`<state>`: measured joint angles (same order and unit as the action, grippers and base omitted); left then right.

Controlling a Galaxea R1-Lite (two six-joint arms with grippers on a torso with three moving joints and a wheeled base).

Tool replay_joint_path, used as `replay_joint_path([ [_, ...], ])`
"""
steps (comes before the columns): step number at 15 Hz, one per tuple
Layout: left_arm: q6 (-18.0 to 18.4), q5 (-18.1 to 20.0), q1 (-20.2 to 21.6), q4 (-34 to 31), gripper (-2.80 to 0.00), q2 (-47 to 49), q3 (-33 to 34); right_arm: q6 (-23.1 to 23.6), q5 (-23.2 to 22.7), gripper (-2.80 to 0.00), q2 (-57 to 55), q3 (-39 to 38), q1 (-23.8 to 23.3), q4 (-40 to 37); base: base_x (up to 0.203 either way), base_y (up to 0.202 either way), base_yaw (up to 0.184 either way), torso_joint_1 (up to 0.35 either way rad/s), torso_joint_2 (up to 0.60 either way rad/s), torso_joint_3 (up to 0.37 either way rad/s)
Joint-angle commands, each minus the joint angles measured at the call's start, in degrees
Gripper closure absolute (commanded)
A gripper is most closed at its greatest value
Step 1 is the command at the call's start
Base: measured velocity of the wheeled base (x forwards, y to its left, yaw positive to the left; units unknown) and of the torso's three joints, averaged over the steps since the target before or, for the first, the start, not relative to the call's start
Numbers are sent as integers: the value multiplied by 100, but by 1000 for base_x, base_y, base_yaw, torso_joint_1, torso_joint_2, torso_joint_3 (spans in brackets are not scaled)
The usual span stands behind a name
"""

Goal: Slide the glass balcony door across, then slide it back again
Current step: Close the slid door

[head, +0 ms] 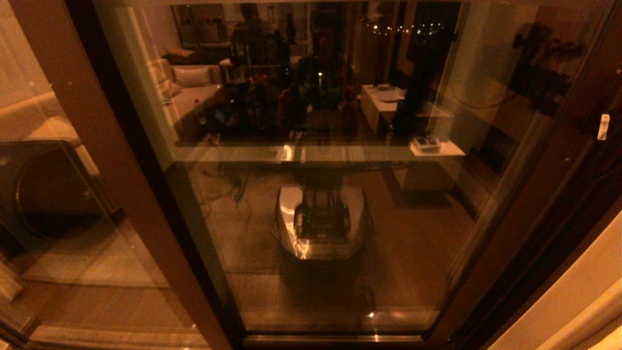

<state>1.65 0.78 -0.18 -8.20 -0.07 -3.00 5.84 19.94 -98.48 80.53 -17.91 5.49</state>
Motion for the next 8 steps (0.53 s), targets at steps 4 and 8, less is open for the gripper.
replay_joint_path([
  [4, 2, 1, 1, -6, 0, -1, 1, 5, 18, 0, 21, -11, -2, -4, 0, 0, 0, 0, 0, 0],
  [8, 2, 1, 1, -6, 0, -1, 1, 13, 27, 0, 136, -64, 6, -4, 0, 0, 0, 0, 0, 0],
])
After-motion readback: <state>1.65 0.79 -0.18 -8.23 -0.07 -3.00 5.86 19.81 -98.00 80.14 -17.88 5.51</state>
